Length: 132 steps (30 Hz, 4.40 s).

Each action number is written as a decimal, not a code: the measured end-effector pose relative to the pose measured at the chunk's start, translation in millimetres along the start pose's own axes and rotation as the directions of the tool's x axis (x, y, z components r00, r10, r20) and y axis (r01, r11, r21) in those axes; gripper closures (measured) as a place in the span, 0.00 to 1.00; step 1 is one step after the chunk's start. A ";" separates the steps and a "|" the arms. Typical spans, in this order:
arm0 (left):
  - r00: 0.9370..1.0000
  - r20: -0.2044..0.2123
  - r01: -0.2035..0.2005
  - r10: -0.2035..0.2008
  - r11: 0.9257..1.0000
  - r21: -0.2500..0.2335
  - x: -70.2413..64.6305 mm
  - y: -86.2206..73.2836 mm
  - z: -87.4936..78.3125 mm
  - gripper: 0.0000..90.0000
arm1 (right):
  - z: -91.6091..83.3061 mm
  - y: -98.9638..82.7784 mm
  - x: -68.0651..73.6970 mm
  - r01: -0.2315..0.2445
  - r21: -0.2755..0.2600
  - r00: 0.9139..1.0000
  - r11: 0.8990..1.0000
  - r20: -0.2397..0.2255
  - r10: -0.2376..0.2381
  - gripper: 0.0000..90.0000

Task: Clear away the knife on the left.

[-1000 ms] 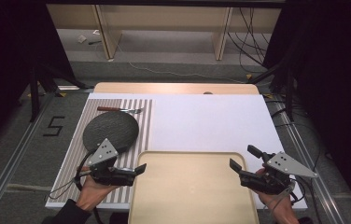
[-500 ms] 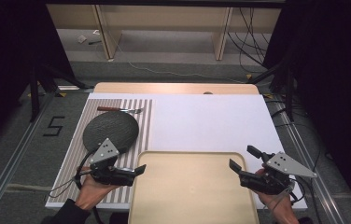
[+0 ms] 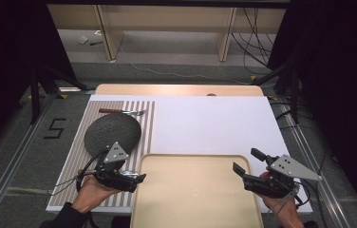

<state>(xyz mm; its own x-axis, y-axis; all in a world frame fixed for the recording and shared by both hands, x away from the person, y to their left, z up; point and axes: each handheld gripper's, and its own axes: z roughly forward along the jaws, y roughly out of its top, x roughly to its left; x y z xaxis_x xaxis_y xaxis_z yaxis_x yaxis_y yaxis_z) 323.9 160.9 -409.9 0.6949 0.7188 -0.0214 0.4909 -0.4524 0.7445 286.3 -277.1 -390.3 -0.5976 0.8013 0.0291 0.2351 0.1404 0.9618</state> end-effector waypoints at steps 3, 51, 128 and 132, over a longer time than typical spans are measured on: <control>1.000 -0.005 0.001 -0.001 1.000 0.013 2.5 0.2 -2.9 0.04 | 0.1 -0.4 -0.3 -0.001 0.001 1.000 1.000 0.002 0.001 0.24; 0.994 -0.099 0.030 0.034 0.810 0.585 90.6 -11.1 4.2 0.15 | 0.1 -2.3 -0.6 -0.007 0.010 1.000 1.000 0.002 0.007 0.24; 0.996 0.069 -0.094 0.063 0.708 0.700 100.5 -32.0 31.0 0.84 | 1.9 -2.6 0.8 0.003 0.029 1.000 1.000 -0.021 -0.002 0.25; 0.997 0.054 -0.079 0.058 0.716 0.694 98.5 -29.1 30.0 0.84 | 1.7 -2.8 1.6 0.006 0.027 1.000 1.000 -0.024 -0.006 0.25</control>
<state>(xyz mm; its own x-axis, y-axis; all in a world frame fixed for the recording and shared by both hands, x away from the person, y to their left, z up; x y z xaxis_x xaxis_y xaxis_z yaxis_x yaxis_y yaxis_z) 393.9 229.1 -453.7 0.7495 0.6618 -0.0143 0.6610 -0.7470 0.0715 286.0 -275.3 -393.4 -0.6171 0.7863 0.0301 0.2518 0.1611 0.9543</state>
